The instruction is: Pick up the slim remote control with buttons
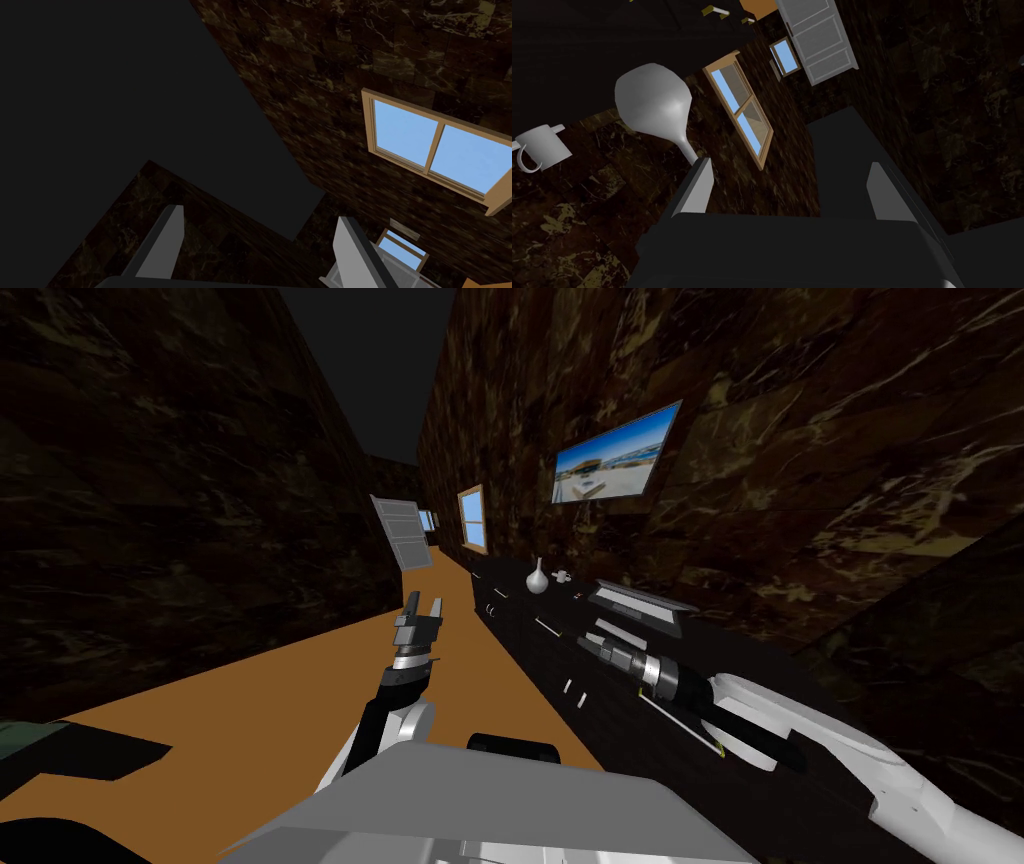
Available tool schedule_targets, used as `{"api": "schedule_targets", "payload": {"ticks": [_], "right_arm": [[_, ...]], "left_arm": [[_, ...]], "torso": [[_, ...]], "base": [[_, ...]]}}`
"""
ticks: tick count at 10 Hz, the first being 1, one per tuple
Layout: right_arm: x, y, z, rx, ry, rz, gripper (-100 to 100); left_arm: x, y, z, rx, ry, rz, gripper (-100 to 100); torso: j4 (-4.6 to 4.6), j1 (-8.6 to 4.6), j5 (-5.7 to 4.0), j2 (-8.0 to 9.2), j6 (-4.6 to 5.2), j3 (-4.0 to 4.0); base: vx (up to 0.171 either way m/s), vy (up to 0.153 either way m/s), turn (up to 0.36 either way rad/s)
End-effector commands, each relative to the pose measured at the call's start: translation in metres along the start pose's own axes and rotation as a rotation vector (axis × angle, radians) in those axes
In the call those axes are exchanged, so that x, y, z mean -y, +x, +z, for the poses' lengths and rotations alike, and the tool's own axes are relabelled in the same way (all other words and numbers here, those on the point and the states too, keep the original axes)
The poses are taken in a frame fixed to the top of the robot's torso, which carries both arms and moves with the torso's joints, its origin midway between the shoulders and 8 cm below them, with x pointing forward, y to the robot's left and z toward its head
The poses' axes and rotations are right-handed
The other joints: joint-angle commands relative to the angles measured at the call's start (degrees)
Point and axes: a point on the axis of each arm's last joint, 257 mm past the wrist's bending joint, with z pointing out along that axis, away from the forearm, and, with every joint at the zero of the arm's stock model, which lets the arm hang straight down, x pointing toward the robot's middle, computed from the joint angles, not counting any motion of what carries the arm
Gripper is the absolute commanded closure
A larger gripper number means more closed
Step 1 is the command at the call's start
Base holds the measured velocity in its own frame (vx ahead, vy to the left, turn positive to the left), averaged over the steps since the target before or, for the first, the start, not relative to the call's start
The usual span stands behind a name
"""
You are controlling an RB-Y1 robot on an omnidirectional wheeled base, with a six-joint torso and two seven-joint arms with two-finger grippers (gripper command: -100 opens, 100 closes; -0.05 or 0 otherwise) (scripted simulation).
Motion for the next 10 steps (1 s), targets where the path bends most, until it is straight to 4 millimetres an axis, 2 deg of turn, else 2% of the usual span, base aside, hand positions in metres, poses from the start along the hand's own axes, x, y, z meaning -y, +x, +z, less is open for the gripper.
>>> {"api": "schedule_targets", "payload": {"ticks": [1,2,3,4,5,6,7,8,9,10], "right_arm": [[0.015,0.015,-0.007,-0.070,0.034,-0.026,-100],[0.018,0.014,-0.010,-0.091,0.041,-0.044,-100],[0.032,0.028,-0.019,-0.148,0.072,-0.057,-100],[0.035,0.027,-0.023,-0.173,0.080,-0.079,-100],[0.049,0.041,-0.034,-0.231,0.113,-0.091,-100],[0.052,0.039,-0.038,-0.253,0.121,-0.110,-100],[0.066,0.053,-0.051,-0.310,0.153,-0.118,-100],[0.070,0.051,-0.056,-0.335,0.163,-0.140,-100],[0.084,0.064,-0.072,-0.397,0.197,-0.149,-100],[0.087,0.061,-0.076,-0.416,0.206,-0.167,-100]], "left_arm": [[0.000,0.000,0.000,0.000,0.000,0.000,0],[0.000,0.000,0.000,0.000,0.000,0.000,0],[0.000,0.000,0.000,0.000,0.000,0.000,0],[0.000,0.000,0.000,0.000,0.000,0.000,0],[0.000,0.000,0.000,0.000,0.000,0.000,0],[0.000,0.000,0.000,0.000,0.000,0.000,0],[0.000,0.000,0.000,0.000,0.000,0.000,0],[0.000,0.000,0.000,0.000,0.000,0.000,0],[0.000,0.000,0.000,0.000,0.000,0.000,0],[0.000,0.000,0.000,0.000,0.000,0.000,0]], "torso": [[0.00,0.00,0.00,0.00,0.00,0.00],[-0.01,0.04,0.01,-0.05,-0.06,-0.03],[-0.01,0.01,0.01,-0.06,-0.01,-0.04],[-0.02,-0.03,0.00,-0.11,-0.05,-0.06],[-0.02,-0.06,-0.01,-0.10,-0.01,-0.06],[-0.03,-0.05,-0.01,-0.12,-0.06,-0.07],[-0.03,-0.06,-0.01,-0.12,0.00,-0.07],[-0.05,-0.09,-0.02,-0.21,-0.04,-0.12],[-0.04,-0.07,-0.02,-0.17,0.00,-0.10],[-0.05,-0.07,-0.02,-0.20,-0.04,-0.11]], "base": [[0.036,0.010,0.233],[0.037,-0.004,0.113],[0.051,-0.013,0.191],[0.044,-0.022,0.119],[0.046,-0.019,0.246],[0.050,-0.024,0.124],[0.078,-0.029,0.212],[0.062,-0.029,0.100],[0.064,-0.027,0.175],[0.052,-0.034,0.153]]}}
